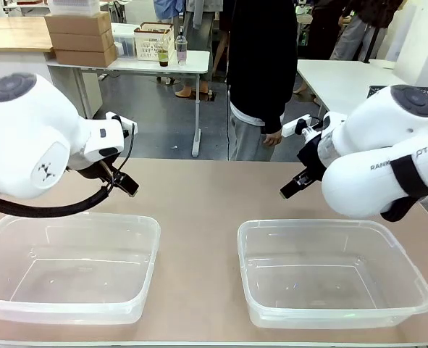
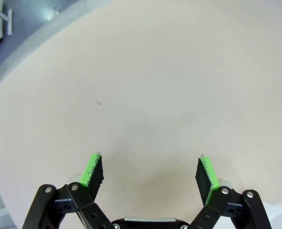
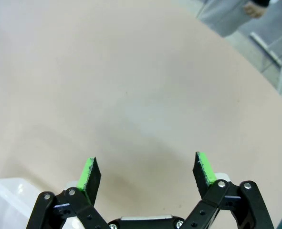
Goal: Sort the waste into each basket.
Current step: Pick up the Organizing box on the left side of the table and lift it.
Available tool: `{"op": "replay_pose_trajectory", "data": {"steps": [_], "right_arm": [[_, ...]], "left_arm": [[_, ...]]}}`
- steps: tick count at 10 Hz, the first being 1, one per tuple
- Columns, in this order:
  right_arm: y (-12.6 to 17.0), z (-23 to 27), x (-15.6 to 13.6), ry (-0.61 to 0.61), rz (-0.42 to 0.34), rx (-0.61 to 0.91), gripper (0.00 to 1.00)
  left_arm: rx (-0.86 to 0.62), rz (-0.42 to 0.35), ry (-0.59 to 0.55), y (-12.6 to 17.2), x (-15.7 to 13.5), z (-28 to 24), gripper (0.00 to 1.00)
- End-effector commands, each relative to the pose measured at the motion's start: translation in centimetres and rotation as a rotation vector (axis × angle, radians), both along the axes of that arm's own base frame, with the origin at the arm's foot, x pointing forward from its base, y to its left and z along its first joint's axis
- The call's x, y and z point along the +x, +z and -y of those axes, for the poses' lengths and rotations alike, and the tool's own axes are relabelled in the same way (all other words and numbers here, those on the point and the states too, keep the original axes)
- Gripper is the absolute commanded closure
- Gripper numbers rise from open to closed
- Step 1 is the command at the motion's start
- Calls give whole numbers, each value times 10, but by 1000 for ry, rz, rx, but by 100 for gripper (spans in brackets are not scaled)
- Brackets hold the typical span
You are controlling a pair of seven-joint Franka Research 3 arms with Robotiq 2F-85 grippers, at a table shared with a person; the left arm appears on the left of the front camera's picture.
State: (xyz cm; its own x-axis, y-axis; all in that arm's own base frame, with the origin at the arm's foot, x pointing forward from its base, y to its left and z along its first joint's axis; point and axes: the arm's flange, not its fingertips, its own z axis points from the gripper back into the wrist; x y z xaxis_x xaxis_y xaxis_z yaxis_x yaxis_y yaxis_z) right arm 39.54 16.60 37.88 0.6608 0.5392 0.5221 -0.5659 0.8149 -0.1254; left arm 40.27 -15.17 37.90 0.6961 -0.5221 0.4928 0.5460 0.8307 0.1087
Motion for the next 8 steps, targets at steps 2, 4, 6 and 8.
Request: {"op": "replay_pose_trajectory", "data": {"steps": [2, 4, 6, 8], "right_arm": [[101, 70, -61, -134, -54, 196, 0], [124, 92, -122, -167, 31, 172, 0], [104, 52, -30, -123, -36, 184, 0], [145, 89, -64, -34, -114, 445, 0]], "left_arm": [[-131, -173, -70, 132, -48, -49, 0], [-108, -104, -232, 169, -105, -58, 0], [-136, -128, -171, 157, -88, -45, 0], [-397, -194, -396, 176, -105, -62, 0]]}}
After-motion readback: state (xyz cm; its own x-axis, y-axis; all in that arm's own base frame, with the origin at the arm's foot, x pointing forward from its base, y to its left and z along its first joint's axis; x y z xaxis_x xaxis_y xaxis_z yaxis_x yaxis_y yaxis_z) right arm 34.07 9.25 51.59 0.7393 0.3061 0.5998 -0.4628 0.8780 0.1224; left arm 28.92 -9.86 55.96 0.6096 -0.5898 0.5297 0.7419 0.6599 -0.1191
